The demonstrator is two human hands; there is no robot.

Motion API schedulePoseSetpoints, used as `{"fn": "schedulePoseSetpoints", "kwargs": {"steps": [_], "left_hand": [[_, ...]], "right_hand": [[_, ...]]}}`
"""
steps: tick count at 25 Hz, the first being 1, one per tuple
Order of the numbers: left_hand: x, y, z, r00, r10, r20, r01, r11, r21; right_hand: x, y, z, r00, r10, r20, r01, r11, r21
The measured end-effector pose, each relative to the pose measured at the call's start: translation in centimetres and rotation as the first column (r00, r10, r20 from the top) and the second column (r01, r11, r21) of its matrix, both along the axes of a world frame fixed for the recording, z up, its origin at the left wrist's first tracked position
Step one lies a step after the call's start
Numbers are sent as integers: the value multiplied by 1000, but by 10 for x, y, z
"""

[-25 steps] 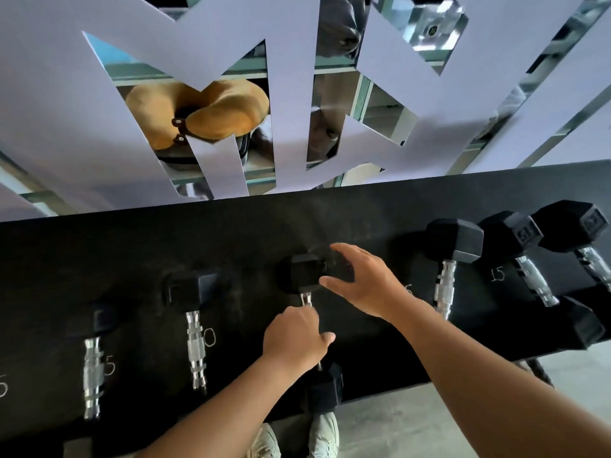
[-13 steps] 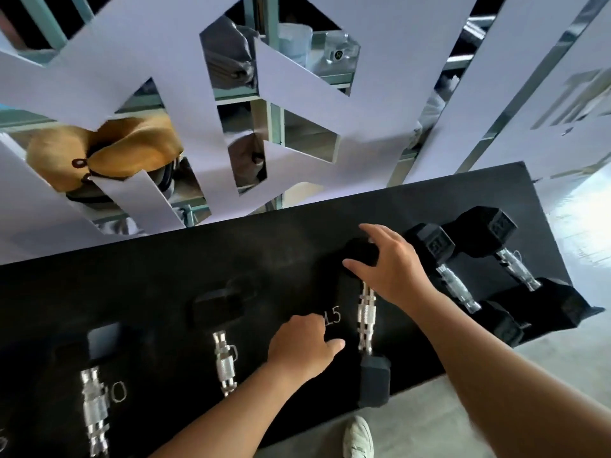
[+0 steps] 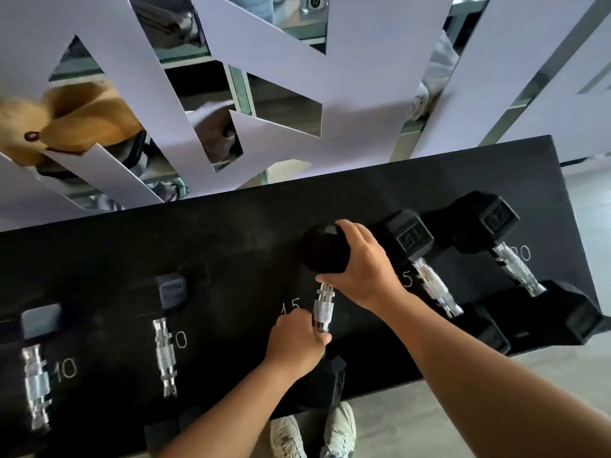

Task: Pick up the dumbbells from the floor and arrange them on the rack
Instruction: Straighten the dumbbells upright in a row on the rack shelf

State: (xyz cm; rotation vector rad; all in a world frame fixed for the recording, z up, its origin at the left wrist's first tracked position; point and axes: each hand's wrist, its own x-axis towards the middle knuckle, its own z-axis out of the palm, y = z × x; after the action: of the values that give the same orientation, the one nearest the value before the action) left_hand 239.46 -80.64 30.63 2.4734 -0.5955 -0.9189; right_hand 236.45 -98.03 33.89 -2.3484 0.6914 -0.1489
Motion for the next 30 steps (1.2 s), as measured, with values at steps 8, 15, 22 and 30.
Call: {"fn": "schedulePoseSetpoints", "kwargs": {"steps": [8, 15, 22, 30], "left_hand": [[0, 20, -4, 971, 238, 9, -238, 971, -12], [5, 41, -3, 958, 288, -11, -288, 957, -30], [23, 37, 19, 993, -21, 117, 7, 993, 121], [4, -26, 39, 962, -220, 159, 221, 975, 11]], "right_hand": [[34, 28, 12, 977, 209, -33, -211, 975, -65], [54, 53, 10, 936, 350, -36, -352, 932, -86], [45, 46, 20, 935, 351, -42, -353, 928, -116], [-6, -31, 63, 989, 138, -58, -148, 961, -233]]}}
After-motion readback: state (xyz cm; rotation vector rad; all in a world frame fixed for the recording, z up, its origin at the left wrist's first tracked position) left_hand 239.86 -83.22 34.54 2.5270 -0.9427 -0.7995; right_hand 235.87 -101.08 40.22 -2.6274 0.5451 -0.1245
